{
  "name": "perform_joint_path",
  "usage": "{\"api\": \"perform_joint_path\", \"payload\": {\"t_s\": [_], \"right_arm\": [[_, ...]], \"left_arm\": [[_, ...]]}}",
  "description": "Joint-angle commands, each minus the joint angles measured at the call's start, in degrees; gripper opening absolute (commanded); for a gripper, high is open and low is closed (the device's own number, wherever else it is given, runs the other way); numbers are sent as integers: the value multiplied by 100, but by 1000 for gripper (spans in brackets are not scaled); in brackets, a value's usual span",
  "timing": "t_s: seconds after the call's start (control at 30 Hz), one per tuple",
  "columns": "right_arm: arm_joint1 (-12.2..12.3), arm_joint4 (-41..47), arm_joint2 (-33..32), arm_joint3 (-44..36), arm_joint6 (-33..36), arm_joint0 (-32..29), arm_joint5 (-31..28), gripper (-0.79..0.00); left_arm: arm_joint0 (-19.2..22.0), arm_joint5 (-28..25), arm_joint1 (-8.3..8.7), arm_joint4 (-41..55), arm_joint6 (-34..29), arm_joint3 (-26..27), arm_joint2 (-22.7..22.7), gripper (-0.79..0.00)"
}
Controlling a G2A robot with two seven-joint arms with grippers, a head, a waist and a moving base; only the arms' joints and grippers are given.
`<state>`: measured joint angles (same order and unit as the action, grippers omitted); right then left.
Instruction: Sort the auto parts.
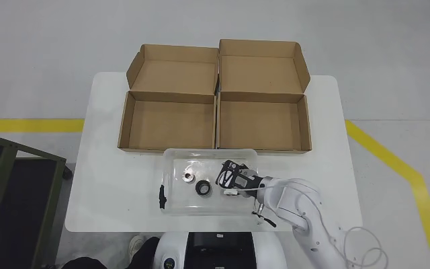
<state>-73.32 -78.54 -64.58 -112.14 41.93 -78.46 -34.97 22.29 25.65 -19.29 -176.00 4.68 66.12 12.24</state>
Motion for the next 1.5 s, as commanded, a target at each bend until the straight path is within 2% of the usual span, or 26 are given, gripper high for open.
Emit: {"api": "perform_joint_path", "payload": {"t_s": [0.0, 0.03, 0.4, 0.6, 1.03, 1.47], "right_arm": [[11, 27, 0, -59, 14, -3, -5, -745], [17, 55, -3, -114, -3, -10, -15, -785], [105, 356, -150, -724, -185, -226, -87, -785], [140, 650, -272, -901, -506, -244, -92, -785], [141, 1518, -399, -1127, -1506, 146, 101, -785], [183, 2563, -1002, -1450, -2489, 259, 105, -785]], "left_arm": [[0, 0, 0, 0, 0, 0, 0, 0], [0, 0, 0, 0, 0, 0, 0, 0], [0, 0, 0, 0, 0, 0, 0, 0], [0, 0, 0, 0, 0, 0, 0, 0], [0, 0, 0, 0, 0, 0, 0, 0], [0, 0, 0, 0, 0, 0, 0, 0]]}}
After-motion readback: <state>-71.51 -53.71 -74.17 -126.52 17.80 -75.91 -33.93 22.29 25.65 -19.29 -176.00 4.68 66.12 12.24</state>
